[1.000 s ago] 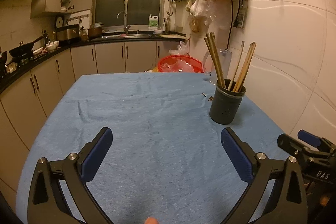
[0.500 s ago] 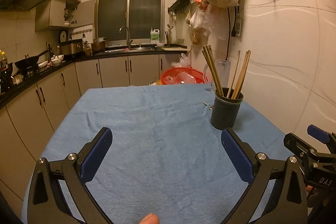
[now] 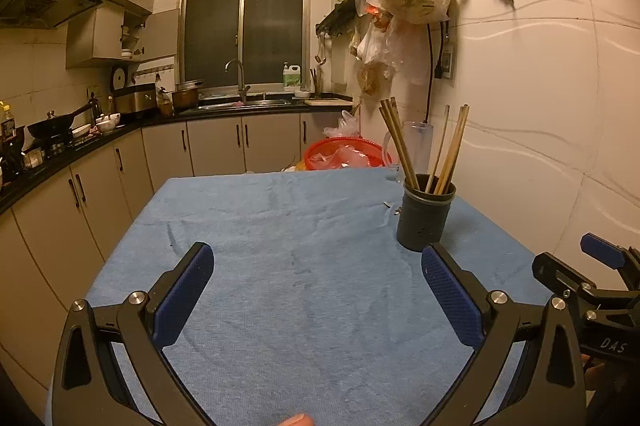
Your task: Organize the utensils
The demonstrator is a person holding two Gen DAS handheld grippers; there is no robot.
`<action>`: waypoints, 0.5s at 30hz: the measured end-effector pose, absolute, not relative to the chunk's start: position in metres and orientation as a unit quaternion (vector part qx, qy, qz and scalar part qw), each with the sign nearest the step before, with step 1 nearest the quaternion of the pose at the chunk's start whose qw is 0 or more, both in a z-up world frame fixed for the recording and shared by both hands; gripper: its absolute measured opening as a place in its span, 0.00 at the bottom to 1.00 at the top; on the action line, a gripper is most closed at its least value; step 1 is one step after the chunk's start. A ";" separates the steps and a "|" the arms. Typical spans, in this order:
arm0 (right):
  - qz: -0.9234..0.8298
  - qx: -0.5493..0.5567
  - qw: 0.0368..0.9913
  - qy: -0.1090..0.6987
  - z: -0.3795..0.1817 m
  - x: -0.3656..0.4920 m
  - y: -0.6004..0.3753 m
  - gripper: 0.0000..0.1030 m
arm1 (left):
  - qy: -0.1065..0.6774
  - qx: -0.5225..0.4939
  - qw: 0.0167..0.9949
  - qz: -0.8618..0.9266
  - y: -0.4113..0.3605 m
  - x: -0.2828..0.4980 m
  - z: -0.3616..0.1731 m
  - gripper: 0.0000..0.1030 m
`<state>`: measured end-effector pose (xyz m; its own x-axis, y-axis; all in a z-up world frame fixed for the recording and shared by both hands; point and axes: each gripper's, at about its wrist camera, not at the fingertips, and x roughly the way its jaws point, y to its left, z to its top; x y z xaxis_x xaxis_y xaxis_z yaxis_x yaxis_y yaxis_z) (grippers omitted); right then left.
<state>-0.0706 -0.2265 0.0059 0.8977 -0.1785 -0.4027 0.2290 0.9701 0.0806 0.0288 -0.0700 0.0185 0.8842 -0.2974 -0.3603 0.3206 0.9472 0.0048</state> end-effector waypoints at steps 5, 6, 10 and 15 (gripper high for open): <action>-0.106 0.061 0.972 0.198 0.006 -0.070 -0.226 1.00 | 0.178 0.031 0.970 -0.161 -0.069 0.028 0.020 1.00; -0.107 0.061 0.972 0.199 0.007 -0.071 -0.226 1.00 | 0.178 0.030 0.970 -0.160 -0.069 0.028 0.020 1.00; -0.108 0.060 0.972 0.198 0.007 -0.070 -0.227 1.00 | 0.177 0.030 0.971 -0.160 -0.070 0.028 0.020 1.00; -0.109 0.062 0.972 0.200 0.007 -0.070 -0.227 1.00 | 0.177 0.031 0.970 -0.162 -0.071 0.029 0.021 1.00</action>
